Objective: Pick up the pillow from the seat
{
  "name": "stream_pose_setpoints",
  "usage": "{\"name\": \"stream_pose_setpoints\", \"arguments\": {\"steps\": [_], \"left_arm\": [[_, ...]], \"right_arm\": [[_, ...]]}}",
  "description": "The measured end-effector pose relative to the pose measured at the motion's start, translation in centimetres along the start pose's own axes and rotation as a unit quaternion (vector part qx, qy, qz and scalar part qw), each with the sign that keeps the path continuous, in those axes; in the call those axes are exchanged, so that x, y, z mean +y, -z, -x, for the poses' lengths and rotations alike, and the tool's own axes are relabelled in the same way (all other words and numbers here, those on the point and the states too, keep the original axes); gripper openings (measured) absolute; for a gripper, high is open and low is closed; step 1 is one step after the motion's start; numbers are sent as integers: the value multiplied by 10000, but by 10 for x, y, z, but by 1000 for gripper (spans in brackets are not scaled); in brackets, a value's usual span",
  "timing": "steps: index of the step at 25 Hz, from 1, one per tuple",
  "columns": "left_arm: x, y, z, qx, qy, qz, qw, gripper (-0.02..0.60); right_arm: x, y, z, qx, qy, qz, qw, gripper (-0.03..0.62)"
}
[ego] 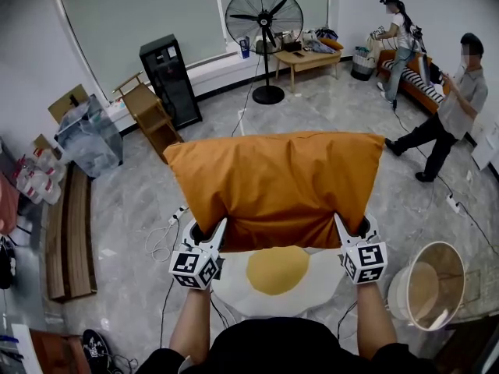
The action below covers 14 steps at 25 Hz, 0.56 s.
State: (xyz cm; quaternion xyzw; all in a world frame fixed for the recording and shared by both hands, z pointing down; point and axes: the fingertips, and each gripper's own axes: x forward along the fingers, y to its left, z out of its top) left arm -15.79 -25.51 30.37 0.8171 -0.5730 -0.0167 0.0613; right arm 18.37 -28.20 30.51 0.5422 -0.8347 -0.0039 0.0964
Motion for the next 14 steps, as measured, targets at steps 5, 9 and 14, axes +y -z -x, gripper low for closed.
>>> {"name": "stream_pose_setpoints", "arguments": {"steps": [5, 9, 14], "left_arm": [[3, 1, 1, 53, -10, -37, 10000, 236], [6, 2, 4, 57, -78, -21, 10000, 238], [9, 2, 8, 54, -101, -17, 9999, 239]], "right_arm": [[4, 5, -1, 17, -16, -37, 10000, 190], [7, 5, -2, -3, -60, -53, 10000, 190], [12, 4, -3, -38, -91, -34, 9999, 190]]}}
